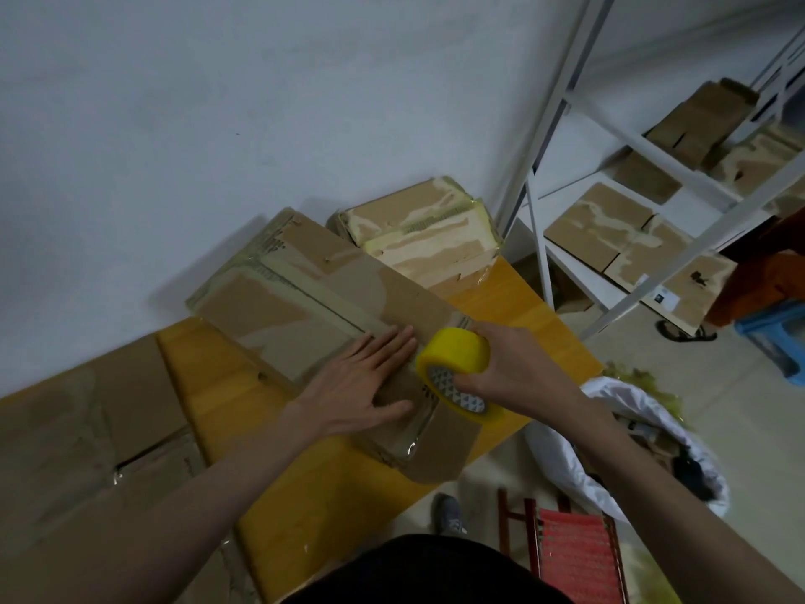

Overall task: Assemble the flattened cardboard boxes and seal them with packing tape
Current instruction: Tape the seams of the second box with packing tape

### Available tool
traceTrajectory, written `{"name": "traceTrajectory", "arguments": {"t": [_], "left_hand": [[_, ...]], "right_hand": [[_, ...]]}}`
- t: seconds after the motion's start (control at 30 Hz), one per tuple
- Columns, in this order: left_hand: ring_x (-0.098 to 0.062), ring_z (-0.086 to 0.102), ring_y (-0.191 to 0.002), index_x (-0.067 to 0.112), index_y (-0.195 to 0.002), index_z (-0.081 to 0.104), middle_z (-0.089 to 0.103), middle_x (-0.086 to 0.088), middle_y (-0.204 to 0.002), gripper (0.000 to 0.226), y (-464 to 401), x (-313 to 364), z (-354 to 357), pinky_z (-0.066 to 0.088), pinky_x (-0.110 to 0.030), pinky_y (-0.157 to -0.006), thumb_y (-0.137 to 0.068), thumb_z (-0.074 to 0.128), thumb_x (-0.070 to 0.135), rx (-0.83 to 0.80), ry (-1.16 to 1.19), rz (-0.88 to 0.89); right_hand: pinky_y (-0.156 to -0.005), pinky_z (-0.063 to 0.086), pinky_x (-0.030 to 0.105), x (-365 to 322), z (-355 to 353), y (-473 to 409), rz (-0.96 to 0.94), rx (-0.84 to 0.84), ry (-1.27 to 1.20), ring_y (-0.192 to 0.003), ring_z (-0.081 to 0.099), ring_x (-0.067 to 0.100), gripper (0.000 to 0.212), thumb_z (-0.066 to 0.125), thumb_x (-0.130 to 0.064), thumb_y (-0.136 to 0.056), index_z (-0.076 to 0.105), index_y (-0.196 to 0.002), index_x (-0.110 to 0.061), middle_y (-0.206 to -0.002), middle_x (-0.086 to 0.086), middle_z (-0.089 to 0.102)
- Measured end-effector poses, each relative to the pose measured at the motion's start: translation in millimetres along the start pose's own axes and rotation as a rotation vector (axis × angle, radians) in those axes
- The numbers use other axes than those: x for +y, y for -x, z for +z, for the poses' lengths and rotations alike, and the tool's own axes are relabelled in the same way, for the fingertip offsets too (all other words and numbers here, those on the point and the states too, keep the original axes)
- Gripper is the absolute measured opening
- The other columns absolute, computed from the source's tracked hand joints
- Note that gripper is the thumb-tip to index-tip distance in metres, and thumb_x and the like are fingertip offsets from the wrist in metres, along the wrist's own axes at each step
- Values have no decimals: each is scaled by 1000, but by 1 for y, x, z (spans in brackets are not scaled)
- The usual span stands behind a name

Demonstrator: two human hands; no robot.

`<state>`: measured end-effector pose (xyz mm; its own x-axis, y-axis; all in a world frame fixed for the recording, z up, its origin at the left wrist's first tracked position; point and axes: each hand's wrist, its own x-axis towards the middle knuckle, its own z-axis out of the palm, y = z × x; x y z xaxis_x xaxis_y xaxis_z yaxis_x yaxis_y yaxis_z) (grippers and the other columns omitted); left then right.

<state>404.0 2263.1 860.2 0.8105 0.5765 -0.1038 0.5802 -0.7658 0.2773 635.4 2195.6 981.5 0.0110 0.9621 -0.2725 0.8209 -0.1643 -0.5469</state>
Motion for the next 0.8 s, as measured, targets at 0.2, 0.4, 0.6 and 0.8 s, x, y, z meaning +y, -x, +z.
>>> {"name": "traceTrajectory", "arguments": {"t": [0.2,0.4,0.6,0.8], "left_hand": [[-7,-20,-150,26,-157,-14,-20,12,-164,112,-5,20,12,0,-41,-124,-79,34,91,49,-19,-122],[-6,-18,-150,27,-157,-14,-18,14,-164,111,-4,17,11,4,-42,-125,-80,34,91,60,-9,-142],[-2,-19,-149,29,-156,-17,-21,16,-163,109,-5,15,8,3,-39,-125,-80,30,92,35,1,-149],[-4,-23,-148,27,-155,-20,-24,13,-162,110,-4,19,7,1,-42,-124,-79,23,94,17,-63,-154]], "right_hand": [[-69,54,46,10,6,0,-32,28,-48,-81,61,20,52,77,-38,-82,53,-124,-19,-100,5,63],[-56,46,22,19,11,9,-29,20,-86,-74,54,4,56,78,-36,-82,44,-124,-22,-94,-8,51],[-65,51,40,26,-2,22,-4,5,-43,-79,61,19,49,76,-40,-82,52,-119,-18,-95,5,62],[-77,53,39,58,0,35,50,-96,10,-89,59,19,66,75,-47,-83,51,-136,-15,-116,6,64]]}}
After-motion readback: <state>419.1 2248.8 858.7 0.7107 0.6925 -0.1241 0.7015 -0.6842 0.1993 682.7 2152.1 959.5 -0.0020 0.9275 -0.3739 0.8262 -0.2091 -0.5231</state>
